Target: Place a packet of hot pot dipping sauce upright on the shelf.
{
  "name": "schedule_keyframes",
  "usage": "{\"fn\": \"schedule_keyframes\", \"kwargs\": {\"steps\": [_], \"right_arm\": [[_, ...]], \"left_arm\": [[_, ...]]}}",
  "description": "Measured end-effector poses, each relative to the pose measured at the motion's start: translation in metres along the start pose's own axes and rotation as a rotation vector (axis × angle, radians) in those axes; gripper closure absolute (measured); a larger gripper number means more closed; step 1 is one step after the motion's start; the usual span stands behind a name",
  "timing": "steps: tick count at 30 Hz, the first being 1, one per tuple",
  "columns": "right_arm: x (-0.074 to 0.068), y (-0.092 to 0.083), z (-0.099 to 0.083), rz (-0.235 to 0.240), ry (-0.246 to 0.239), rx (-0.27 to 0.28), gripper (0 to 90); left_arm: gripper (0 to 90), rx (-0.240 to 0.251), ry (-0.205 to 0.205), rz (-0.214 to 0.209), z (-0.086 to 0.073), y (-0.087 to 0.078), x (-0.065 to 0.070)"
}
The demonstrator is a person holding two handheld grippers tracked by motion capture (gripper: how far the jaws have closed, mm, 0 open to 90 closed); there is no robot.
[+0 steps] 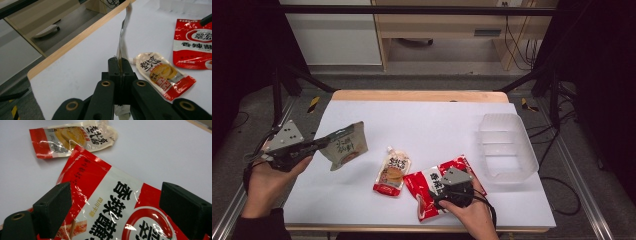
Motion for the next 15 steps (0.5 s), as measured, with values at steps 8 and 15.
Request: {"fn": "schedule_keyframes", "kwargs": {"steps": [8, 15], "right_arm": [[-0.014, -0.013, 0.027, 0.021, -0.056, 0.021, 12.3], [-0.009, -0.025, 0.049, 0.000, -0.116, 0.011, 11.9]], "left_arm": [[90.0, 0.057, 0.045, -0.066, 0.034, 0.012, 0.019], [90.0, 0.060, 0.087, -0.091, 0.057, 0.023, 0.027]]}}
Point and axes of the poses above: each handheld gripper's, and its own axes: y roughly forward along the jaws, z roughly out of its top, x roughly to its right, the point moved 8 cm from there along y, roughly forward along the jaws, and after that the axes turned 15 degrees about y, right-handed, at the moved point
